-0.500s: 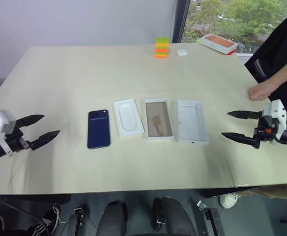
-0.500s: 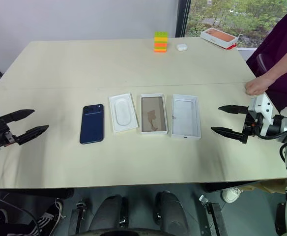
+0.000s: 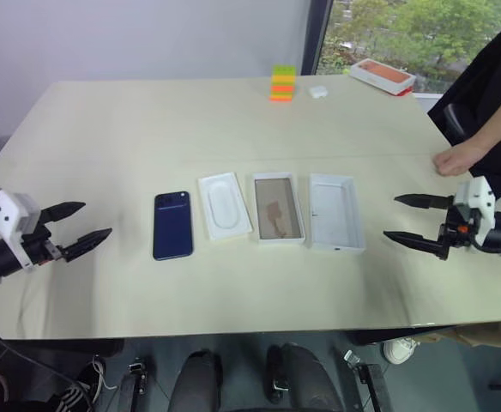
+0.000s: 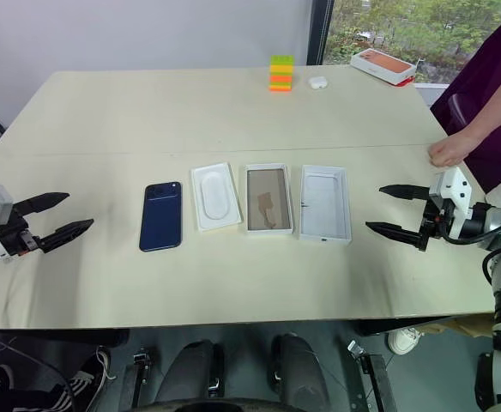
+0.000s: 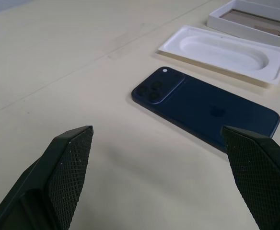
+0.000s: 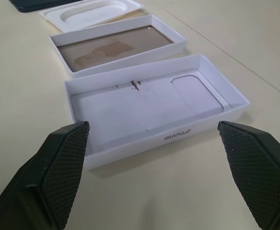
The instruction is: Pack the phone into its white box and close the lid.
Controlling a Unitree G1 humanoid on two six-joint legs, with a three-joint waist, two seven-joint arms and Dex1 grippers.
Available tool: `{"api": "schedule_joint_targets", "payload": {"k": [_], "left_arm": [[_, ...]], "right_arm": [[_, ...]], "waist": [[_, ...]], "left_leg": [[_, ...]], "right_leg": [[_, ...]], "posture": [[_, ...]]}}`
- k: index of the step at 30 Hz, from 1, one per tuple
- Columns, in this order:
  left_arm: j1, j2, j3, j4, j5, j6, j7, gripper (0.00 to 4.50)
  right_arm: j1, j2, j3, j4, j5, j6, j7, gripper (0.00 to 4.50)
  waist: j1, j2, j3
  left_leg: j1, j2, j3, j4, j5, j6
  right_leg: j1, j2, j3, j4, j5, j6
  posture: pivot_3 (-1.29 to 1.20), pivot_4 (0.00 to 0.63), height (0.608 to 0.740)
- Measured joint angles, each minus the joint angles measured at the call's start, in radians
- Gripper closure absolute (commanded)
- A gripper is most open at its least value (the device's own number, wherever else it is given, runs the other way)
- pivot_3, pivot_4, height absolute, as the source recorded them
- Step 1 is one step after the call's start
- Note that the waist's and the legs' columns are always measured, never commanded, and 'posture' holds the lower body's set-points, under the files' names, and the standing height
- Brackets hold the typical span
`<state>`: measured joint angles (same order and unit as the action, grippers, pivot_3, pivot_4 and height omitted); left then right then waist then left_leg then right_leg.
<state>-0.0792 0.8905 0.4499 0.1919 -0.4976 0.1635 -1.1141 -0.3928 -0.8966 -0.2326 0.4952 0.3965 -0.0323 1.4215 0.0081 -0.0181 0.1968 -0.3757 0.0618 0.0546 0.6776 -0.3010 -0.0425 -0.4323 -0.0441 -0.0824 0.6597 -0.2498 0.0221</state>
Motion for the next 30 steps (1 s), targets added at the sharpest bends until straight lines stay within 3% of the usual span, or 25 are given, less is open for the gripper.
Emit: {"api": "schedule_joint_targets", "payload": {"k": [13,21,30], "left_arm": [[-0.007,-0.009,-0.005,-0.005,-0.003,0.02,0.007,0.02],[-0.057,-0.001,-0.075,-0.102,-0.029,0.276,0.081,0.02],[-0.155,-0.183,-0.103,-0.353,-0.125,0.532,0.367,0.02]], "right_arm": [[0.0,0.01,0.0,0.0,-0.002,-0.002,-0.004,0.0],[-0.02,0.029,0.012,-0.007,-0.021,-0.016,-0.042,0.0],[-0.017,0.061,0.031,-0.102,-0.021,0.001,-0.1,0.0]], "waist": [[0.001,0.0,0.0],[0.001,0.0,0.0],[0.002,0.0,0.0]], "left_leg": [[0.0,0.0,0.0,0.0,0.0,0.0],[0.0,0.0,-0.001,0.0,0.0,0.0],[0.001,-0.001,-0.002,0.001,0.0,0.0]], "right_leg": [[0.0,0.0,0.0,0.0,0.0,0.0],[0.0,0.0,0.0,0.0,0.0,0.0],[0.002,0.0,0.002,0.001,0.0,0.0]], "posture": [[0.0,0.15,0.74],[0.0,0.15,0.74],[0.0,0.15,0.74]]}}
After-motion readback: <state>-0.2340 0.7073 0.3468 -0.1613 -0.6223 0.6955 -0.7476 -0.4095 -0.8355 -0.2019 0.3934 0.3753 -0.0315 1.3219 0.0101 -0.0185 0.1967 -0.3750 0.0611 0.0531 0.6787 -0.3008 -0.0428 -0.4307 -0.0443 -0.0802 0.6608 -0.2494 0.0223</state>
